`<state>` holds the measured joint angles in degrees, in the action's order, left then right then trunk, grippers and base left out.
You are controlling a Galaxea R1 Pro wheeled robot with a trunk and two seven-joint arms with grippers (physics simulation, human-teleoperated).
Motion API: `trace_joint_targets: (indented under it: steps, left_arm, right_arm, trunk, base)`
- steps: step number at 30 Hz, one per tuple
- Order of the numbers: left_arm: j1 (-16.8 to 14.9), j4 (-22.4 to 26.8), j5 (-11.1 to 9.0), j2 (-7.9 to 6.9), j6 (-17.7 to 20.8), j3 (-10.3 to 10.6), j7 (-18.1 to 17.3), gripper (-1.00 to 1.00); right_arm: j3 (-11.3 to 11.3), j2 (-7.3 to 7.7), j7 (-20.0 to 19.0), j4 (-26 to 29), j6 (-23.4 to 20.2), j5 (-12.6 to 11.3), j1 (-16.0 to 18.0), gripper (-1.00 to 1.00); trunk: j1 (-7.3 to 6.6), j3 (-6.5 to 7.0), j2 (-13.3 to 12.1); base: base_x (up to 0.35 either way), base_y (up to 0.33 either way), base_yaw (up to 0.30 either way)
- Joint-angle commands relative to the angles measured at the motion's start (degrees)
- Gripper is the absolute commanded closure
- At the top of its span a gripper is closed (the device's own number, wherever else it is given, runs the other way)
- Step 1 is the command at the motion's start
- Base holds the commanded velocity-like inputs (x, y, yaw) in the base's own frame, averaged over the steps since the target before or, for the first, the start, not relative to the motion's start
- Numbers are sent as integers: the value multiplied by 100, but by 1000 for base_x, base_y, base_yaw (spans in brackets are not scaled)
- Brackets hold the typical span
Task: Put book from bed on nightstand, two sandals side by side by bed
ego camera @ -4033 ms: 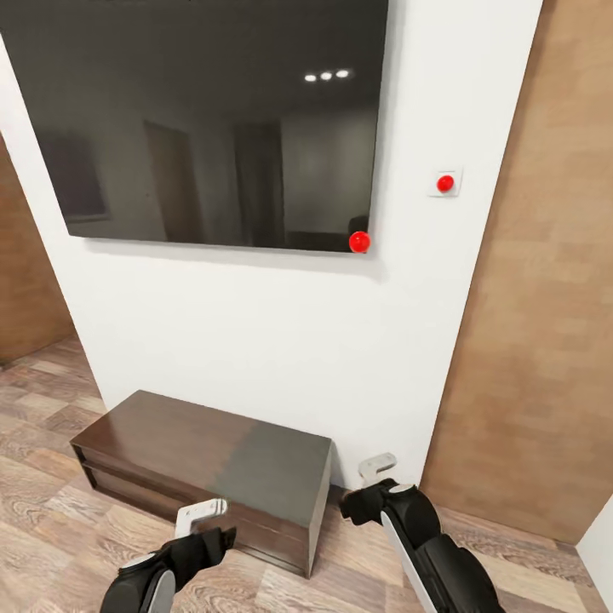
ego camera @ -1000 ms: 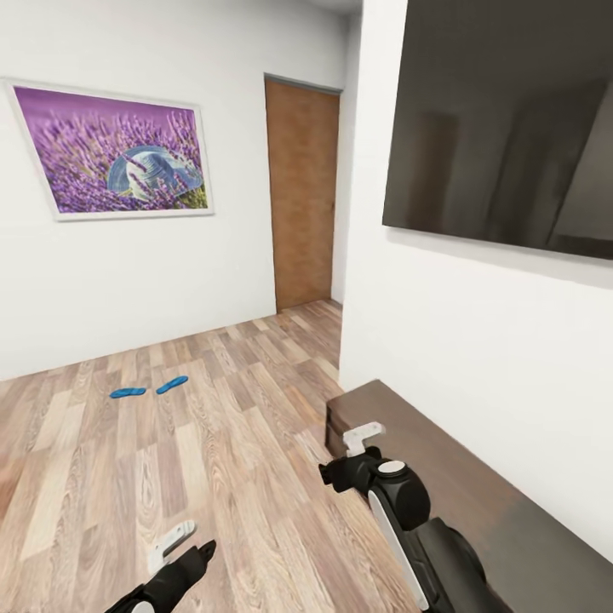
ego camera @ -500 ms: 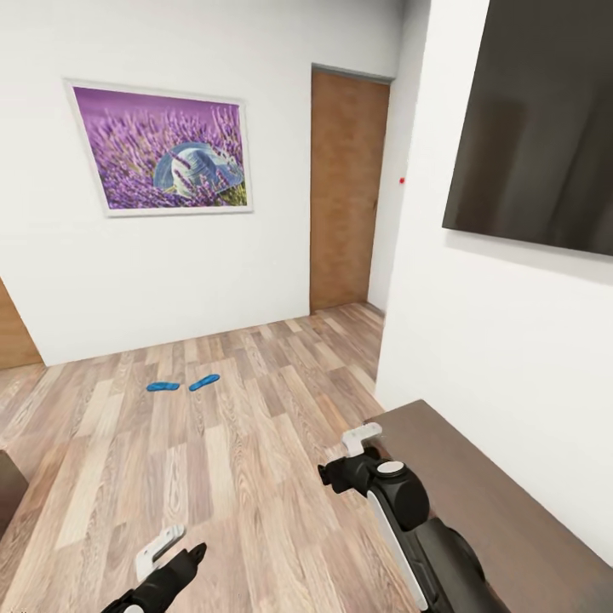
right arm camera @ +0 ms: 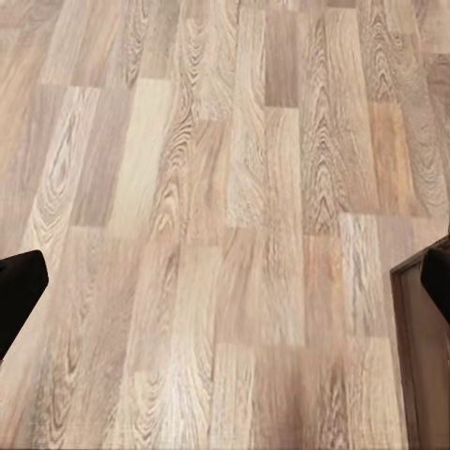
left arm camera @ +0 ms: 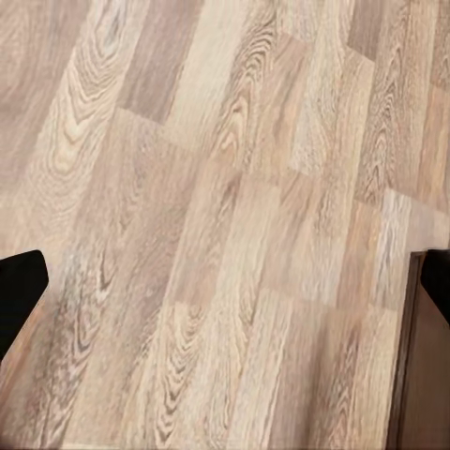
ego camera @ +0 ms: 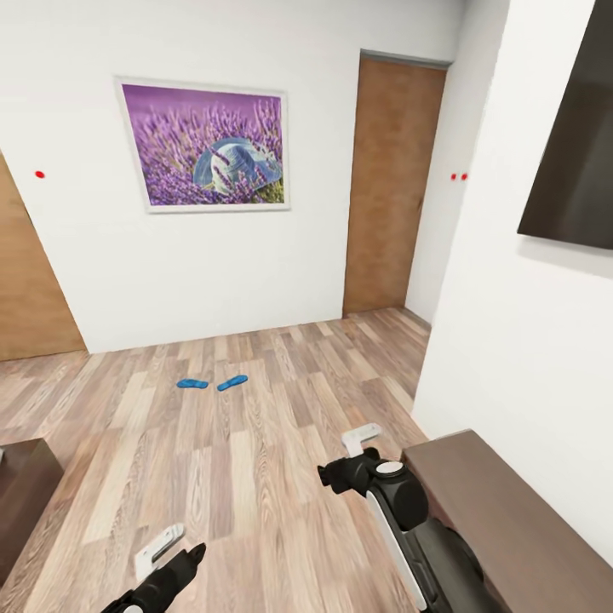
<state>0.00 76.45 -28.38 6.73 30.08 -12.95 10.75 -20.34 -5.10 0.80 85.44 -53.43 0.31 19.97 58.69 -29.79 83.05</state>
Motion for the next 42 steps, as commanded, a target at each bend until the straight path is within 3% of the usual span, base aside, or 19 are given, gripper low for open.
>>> trace_joint_targets:
  steps: [1,31,42]
  left_arm:
    - [0,12,-60,4,25,-7,42,-100]
    - [1,10,-54,4,25,-15,12,-100]
    - [8,6,-54,4,25,-13,15,-100]
  right_arm:
    - [-5,0,8,1,-27,3,3,-100]
    - [-5,-8,8,-36,-27,4,7,-100]
    - [-6,-13,8,-44,-27,10,7,-100]
  trunk:
    - [4,-10,3]
    - [4,-141,3]
    - [4,-177,3]
  base:
    - [326,0,235]
    - [321,0,235]
    - [95,0,265]
